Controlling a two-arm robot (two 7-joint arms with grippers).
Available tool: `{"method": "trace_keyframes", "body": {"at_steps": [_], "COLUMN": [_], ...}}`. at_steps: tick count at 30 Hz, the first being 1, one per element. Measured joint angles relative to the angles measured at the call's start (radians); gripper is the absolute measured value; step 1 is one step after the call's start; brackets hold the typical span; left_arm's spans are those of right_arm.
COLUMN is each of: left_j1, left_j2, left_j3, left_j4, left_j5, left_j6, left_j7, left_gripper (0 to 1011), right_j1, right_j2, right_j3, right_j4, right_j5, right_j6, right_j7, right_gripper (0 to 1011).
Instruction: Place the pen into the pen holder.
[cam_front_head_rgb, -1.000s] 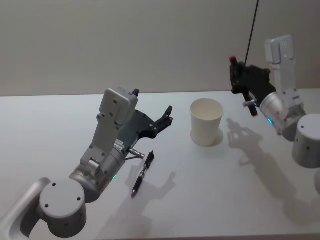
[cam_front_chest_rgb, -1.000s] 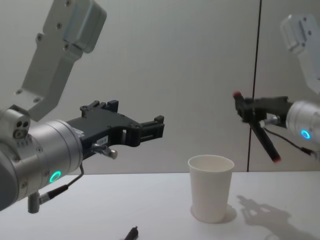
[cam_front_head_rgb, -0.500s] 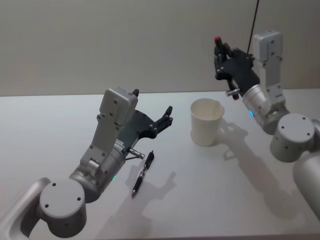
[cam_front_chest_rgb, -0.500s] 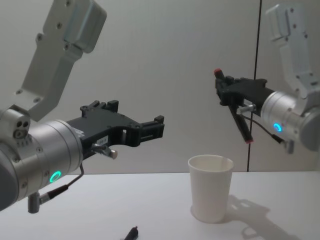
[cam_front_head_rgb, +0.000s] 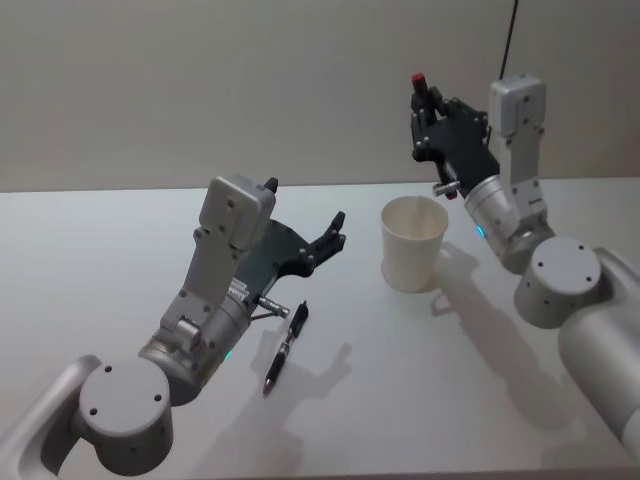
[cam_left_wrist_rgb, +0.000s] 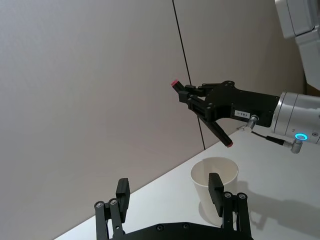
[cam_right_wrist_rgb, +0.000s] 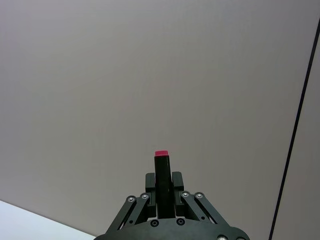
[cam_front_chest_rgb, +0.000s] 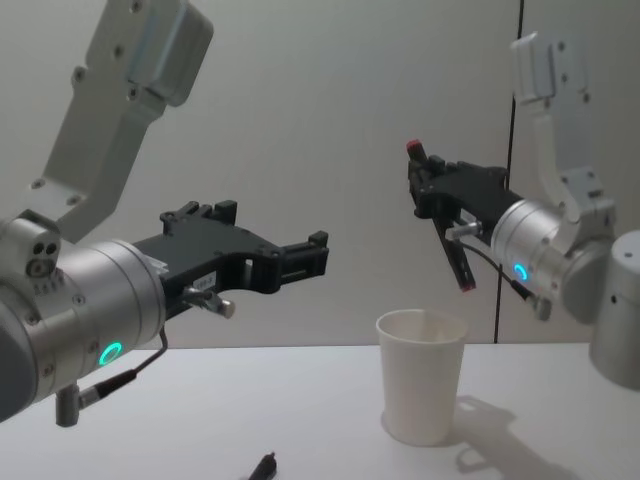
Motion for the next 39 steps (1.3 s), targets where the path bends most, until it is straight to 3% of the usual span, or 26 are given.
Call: {"method": "trace_keyframes", "body": {"at_steps": [20, 39], "left_j1": [0.000, 0.000], "left_j2": [0.000, 0.000], "left_j3": [0.000, 0.000], "left_j4": [0.000, 0.000], "left_j5": [0.000, 0.000], "left_j6": [0.000, 0.000], "left_j7": [0.000, 0.000], "left_gripper": [1003, 1003], "right_j1": [0.095, 0.156], "right_j2": [-0.061, -0.104], "right_j3": [-0.014, -0.021], "right_j4": [0.268, 0.451], "right_j5": [0.045, 0.051], "right_j6": [-0.168, -0.280], "right_j7": [0.004, -0.027], "right_gripper": [181, 181]}}
